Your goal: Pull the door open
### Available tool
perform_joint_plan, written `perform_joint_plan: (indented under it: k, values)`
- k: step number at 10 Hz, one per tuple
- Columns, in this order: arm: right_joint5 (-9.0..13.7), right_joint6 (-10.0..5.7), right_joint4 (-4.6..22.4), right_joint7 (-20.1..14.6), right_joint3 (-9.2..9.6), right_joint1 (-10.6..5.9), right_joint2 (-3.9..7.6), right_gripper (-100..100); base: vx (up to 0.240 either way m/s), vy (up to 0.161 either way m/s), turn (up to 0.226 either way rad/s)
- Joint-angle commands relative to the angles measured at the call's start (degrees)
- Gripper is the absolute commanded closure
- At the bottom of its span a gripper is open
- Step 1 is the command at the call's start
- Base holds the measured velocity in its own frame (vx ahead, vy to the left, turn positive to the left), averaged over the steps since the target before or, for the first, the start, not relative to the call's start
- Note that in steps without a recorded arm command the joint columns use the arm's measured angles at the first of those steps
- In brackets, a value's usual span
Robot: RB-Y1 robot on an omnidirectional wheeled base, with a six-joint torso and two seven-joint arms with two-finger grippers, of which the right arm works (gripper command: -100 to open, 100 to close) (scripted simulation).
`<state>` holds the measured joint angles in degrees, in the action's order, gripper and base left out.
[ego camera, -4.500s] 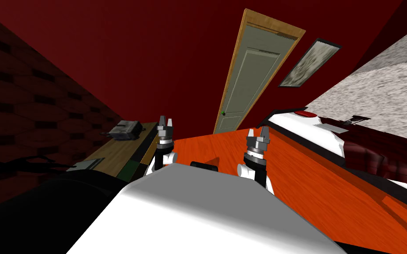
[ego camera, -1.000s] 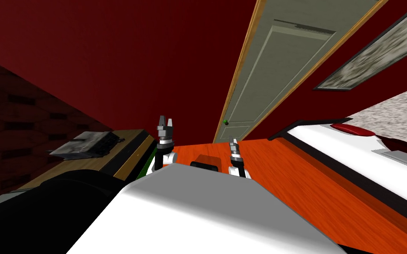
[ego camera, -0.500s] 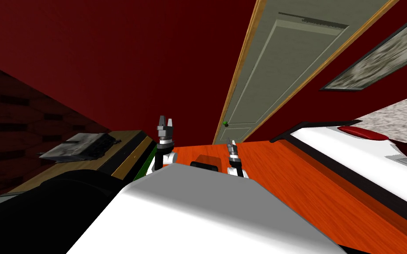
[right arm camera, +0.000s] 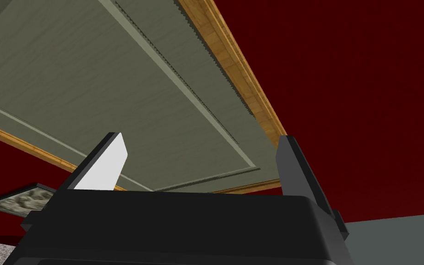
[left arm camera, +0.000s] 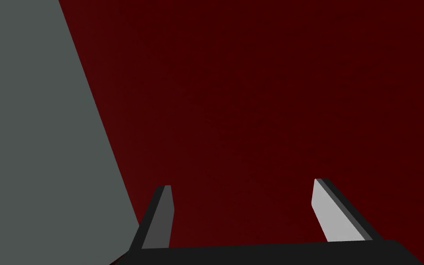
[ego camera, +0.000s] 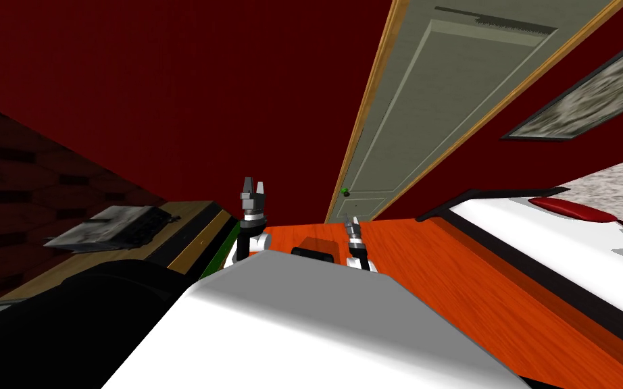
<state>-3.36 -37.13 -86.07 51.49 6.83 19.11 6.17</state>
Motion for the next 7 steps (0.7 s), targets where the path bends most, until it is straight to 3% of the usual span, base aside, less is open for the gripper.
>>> perform_joint_plan:
  k: [1,7]
  values:
    - [-0.01,-0.34,1.55,2.44,0.41,-0.29,-0.12,-100,0.089,-0.062,0.032]
    - [0.16,-1.68,7.4,10.08,1.53,-1.6,-0.04,-100,0.086,-0.059,0.029]
